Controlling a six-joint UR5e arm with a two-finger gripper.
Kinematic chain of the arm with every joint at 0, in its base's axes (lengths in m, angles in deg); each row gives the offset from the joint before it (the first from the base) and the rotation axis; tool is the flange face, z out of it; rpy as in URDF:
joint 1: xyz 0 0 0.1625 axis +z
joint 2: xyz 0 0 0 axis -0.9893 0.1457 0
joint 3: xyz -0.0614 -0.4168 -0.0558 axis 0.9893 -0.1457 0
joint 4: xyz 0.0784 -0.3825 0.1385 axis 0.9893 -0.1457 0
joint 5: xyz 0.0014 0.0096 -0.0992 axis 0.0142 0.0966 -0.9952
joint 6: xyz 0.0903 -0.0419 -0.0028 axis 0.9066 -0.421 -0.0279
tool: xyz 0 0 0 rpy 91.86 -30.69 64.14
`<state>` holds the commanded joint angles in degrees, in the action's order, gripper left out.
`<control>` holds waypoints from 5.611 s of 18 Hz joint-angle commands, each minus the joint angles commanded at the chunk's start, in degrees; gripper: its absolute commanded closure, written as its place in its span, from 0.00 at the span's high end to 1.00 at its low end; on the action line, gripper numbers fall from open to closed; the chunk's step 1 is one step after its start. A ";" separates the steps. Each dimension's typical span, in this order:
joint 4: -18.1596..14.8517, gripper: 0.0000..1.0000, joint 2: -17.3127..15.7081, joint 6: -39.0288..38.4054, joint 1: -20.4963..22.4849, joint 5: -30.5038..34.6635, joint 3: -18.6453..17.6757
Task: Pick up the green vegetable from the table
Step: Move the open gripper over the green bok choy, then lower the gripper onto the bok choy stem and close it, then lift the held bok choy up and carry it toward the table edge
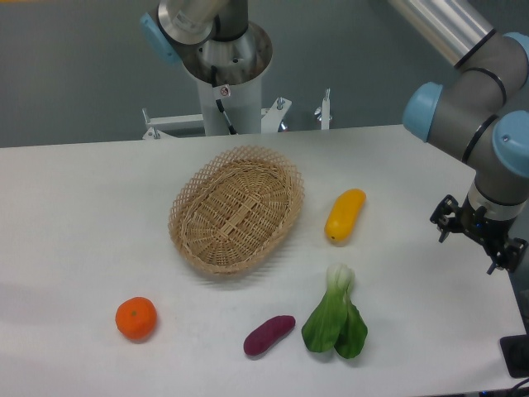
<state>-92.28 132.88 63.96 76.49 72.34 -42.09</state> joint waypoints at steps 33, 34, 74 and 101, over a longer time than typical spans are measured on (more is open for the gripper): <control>3.25 1.00 -2.72 -21.80 -8.17 -2.11 -10.01; 3.34 1.00 -2.64 -21.80 -8.17 -2.20 -10.37; 16.26 0.62 0.70 -30.41 -13.36 0.79 -19.51; 2.02 0.41 -0.70 -23.20 -7.92 0.44 -4.05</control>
<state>-90.26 132.17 40.76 68.58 72.78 -46.15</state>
